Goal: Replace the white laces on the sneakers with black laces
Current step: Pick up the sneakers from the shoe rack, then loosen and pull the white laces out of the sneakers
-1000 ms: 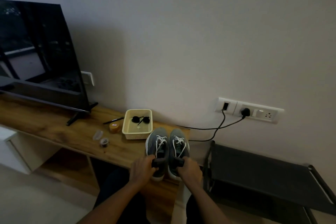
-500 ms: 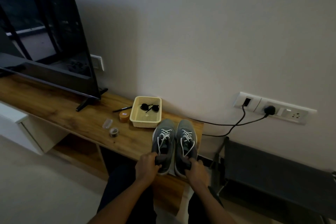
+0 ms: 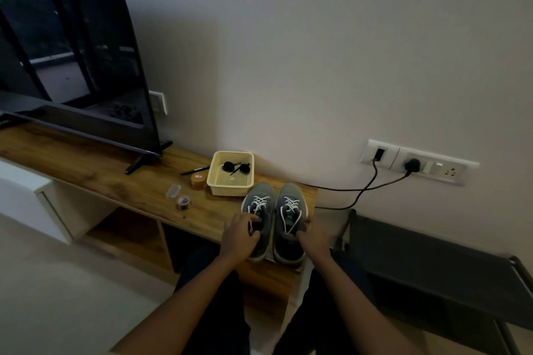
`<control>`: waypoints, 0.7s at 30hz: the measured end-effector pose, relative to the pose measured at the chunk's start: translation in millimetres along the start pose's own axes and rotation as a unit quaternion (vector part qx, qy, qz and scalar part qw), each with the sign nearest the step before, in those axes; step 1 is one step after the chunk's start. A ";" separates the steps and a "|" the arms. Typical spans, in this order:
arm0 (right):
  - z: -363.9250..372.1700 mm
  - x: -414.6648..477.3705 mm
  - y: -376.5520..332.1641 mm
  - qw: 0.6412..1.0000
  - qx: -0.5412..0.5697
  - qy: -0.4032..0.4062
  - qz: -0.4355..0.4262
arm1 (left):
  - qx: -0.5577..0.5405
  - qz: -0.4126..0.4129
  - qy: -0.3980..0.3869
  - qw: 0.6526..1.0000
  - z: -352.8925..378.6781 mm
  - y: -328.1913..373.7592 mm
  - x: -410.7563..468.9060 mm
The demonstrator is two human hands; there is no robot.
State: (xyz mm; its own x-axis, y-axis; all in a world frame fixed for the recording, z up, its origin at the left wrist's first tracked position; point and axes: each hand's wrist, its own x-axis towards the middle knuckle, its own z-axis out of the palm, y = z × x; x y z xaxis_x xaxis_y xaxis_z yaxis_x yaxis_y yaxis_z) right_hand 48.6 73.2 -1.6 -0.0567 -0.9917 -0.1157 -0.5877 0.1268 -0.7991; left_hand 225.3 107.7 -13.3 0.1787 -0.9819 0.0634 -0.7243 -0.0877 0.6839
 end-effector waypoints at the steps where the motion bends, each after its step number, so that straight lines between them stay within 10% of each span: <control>1: -3.4 -0.3 -3.7 0.999 0.028 0.020 0.006 | -0.011 -0.001 0.003 1.000 -0.4 2.8 0.3; 12: -1.2 68.1 1.3 0.980 0.147 0.134 0.009 | 0.210 0.104 0.019 0.972 22.0 35.5 46.3; 21: -4.3 112.8 27.5 0.996 0.079 -0.002 -0.051 | 0.207 0.109 -0.008 0.972 49.8 25.5 102.0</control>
State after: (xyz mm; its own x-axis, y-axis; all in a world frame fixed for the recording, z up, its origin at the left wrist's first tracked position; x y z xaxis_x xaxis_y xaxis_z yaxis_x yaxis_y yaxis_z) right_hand 22.5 -35.2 -34.1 0.0002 -0.9995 -0.0306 -0.4560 0.0272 -0.8896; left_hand 191.9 -3.1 -25.6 -0.0169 -0.9870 0.1601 -0.9501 0.0658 0.3051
